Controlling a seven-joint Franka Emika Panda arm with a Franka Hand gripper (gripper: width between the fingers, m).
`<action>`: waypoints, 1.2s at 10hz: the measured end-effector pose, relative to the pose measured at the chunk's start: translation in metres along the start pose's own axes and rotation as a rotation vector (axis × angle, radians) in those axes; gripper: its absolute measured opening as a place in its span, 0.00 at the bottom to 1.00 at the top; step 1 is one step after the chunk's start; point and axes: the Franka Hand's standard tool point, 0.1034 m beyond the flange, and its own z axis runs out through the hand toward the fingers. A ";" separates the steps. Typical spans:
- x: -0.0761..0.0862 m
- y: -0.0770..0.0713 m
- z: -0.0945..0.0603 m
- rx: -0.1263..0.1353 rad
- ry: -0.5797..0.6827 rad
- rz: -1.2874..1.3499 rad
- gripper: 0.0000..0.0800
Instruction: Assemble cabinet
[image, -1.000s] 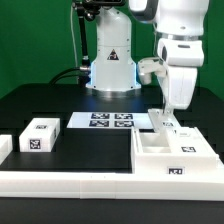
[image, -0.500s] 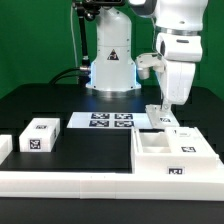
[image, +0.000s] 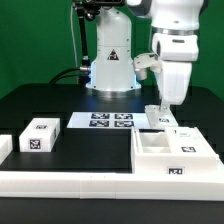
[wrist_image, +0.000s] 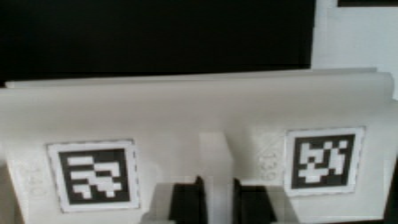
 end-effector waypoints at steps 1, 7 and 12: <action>-0.007 0.004 0.000 -0.015 0.025 0.009 0.07; -0.019 0.010 -0.007 -0.024 0.023 0.028 0.07; -0.019 0.016 -0.009 -0.017 0.021 0.030 0.07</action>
Offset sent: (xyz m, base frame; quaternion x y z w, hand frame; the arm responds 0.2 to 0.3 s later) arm 0.0000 0.0000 0.0000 0.0000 0.0000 0.0000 1.0000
